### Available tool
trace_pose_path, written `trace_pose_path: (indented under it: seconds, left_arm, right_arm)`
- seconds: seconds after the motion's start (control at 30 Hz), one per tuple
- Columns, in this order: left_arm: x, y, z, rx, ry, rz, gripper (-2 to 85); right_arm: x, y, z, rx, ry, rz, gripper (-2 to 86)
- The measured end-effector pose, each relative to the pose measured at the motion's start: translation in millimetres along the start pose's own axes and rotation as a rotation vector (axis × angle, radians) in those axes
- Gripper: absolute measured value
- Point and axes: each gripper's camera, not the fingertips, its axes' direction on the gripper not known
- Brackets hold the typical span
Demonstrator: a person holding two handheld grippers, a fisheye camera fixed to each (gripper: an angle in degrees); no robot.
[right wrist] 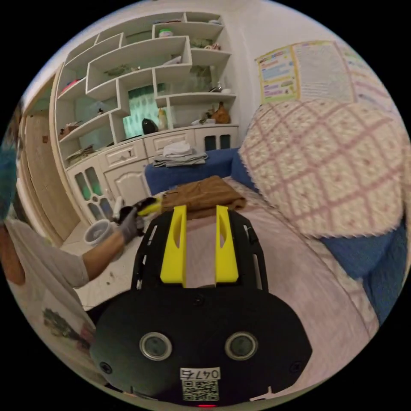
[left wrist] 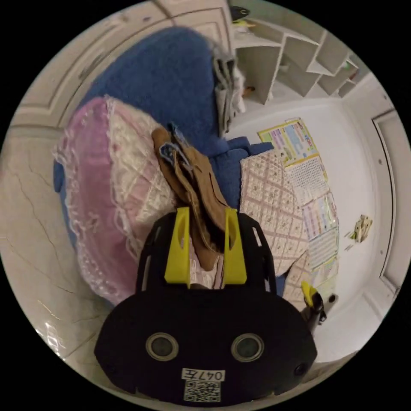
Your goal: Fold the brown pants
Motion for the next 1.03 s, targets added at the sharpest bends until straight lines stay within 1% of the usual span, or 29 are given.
trace_pose_path:
  seconds: [0.03, 0.07, 0.1, 0.13, 0.17, 0.2, 0.23, 0.27, 0.3, 0.33, 0.4, 0.43, 0.5, 0.57, 0.63, 0.7, 0.77, 0.87, 0.93, 1.0, 1.03]
  left_arm:
    - [25.5, 3.7, -17.1, 0.047, -0.023, 0.088, 10.3]
    - [85.2, 16.8, -50.9, 0.132, -0.066, 0.288, 9.5]
    - [150.0, 36.7, -81.4, 0.205, -0.098, 0.484, 8.4]
    - [181.9, 48.8, -95.4, 0.241, -0.106, 0.57, 7.7]
    - [241.5, 75.5, -120.2, 0.319, -0.108, 0.714, 5.8]
    - [292.5, 103.0, -139.3, 0.401, -0.098, 0.809, 3.3]
    - [315.1, 116.5, -146.1, 0.437, -0.08, 0.85, 2.4]
    - [355.8, 141.5, -152.8, 0.484, -0.021, 0.92, 0.5]
    - [390.6, 160.7, -148.3, 0.48, 0.056, 0.973, -0.1]
    - [406.9, 168.6, -141.9, 0.456, 0.095, 0.994, -0.3]
    - [466.2, 197.9, -99.1, 0.323, 0.222, 1.027, -0.8]
    - [480.0, 206.4, -86.8, 0.297, 0.243, 1.027, -0.8]
    - [539.3, 244.5, -43.4, 0.211, 0.322, 1.057, -0.9]
    - [587.9, 275.6, -17.9, 0.157, 0.405, 1.111, -1.0]
    - [634.5, 305.3, 5.5, 0.097, 0.5, 1.152, -1.0]
    - [691.9, 343.3, 37.9, -0.004, 0.628, 1.196, -1.0]
    - [727.7, 372.0, 61.4, -0.056, 0.671, 1.214, -1.0]
    - [772.5, 419.3, 103.3, -0.154, 0.698, 1.247, -1.0]
    - [789.6, 445.0, 129.3, -0.213, 0.705, 1.258, -1.0]
    - [804.9, 472.5, 163.0, -0.291, 0.713, 1.257, -1.0]
    - [807.6, 477.7, 171.1, -0.307, 0.715, 1.252, -1.0]
  right_arm:
    - [-6.0, 33.2, -50.0, 0.033, 0.142, -0.005, 6.4]
    - [-13.9, 67.6, -98.4, 0.07, 0.288, -0.013, 6.4]
    - [-18.0, 84.8, -121.9, 0.086, 0.363, -0.01, 6.5]
    - [-26.6, 118.8, -167.7, 0.115, 0.5, 0.013, 5.7]
    - [-35.7, 150.6, -211.2, 0.139, 0.604, 0.044, 4.3]
    - [-40.4, 165.2, -231.7, 0.15, 0.639, 0.056, 3.4]
    - [-48.8, 190.8, -269.4, 0.161, 0.69, 0.08, 2.0]
    - [-56.0, 211.9, -301.9, 0.165, 0.737, 0.103, 1.2]
    - [-59.4, 221.3, -316.2, 0.168, 0.758, 0.105, 1.1]
    - [-64.7, 238.3, -341.3, 0.17, 0.794, 0.103, 0.9]
    - [-68.1, 258.5, -375.6, 0.163, 0.83, 0.133, 0.7]
    - [-70.6, 270.9, -399.2, 0.174, 0.846, 0.155, 0.7]
    - [-74.2, 290.6, -435.2, 0.19, 0.872, 0.199, 0.9]
    - [-73.9, 322.2, -483.6, 0.188, 0.899, 0.268, 1.6]
    - [-65.5, 348.5, -517.0, 0.148, 0.92, 0.328, 2.7]
    - [-51.6, 375.6, -548.1, 0.092, 0.96, 0.356, 4.8]
    - [-23.9, 407.3, -588.5, -0.023, 1.083, 0.395, 8.5]
    - [12.1, 433.9, -639.4, -0.105, 1.258, 0.403, 11.0]
    - [36.0, 446.3, -665.4, -0.136, 1.299, 0.414, 11.4]
    - [59.0, 456.0, -682.4, -0.183, 1.284, 0.408, 11.8]
    - [74.3, 461.4, -686.1, -0.249, 1.271, 0.396, 12.3]
